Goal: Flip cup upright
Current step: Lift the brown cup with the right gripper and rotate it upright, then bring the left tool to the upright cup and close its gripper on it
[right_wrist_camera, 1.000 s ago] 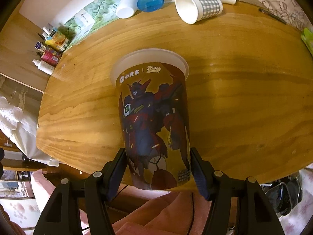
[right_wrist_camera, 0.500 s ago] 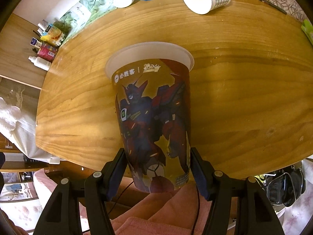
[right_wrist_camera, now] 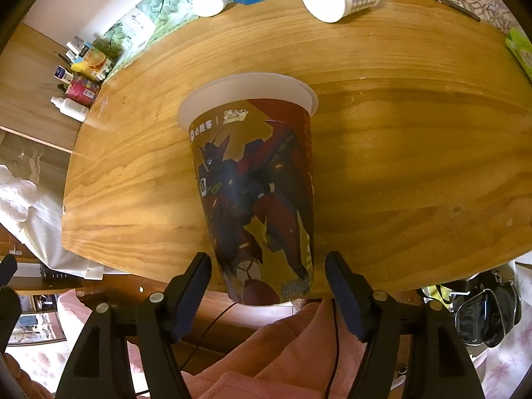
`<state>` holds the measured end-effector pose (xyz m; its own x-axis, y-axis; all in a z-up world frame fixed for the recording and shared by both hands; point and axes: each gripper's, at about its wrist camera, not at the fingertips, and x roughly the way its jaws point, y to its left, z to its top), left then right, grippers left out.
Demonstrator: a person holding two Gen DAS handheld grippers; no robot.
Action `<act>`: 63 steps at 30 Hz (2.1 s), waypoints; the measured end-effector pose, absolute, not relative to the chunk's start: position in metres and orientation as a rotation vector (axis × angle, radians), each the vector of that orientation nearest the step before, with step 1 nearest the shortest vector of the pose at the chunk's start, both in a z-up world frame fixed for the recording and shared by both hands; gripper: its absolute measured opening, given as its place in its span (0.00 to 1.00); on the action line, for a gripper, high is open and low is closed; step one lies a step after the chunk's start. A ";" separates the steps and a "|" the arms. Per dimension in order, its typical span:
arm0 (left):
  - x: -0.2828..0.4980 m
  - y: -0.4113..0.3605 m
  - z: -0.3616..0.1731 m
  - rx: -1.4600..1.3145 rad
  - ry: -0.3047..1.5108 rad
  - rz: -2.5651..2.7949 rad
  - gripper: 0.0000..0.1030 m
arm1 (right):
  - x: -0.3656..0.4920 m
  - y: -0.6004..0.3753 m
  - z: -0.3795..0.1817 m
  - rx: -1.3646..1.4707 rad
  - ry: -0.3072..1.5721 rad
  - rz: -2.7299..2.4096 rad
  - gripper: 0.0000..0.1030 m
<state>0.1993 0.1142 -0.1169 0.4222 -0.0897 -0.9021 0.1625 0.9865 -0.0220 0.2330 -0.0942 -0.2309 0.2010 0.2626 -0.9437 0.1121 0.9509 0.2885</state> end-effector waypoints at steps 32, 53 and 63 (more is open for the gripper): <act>0.237 0.053 -0.162 -0.025 1.242 -0.204 0.99 | 0.186 -0.129 -0.170 0.087 1.131 0.245 0.74; 0.284 0.069 -0.218 -0.466 1.408 -0.067 0.99 | 0.216 -0.161 -0.174 -0.097 1.144 0.255 0.74; 0.295 0.071 -0.238 -0.546 1.469 -0.020 0.99 | 0.230 -0.167 -0.178 -0.140 1.153 0.280 0.74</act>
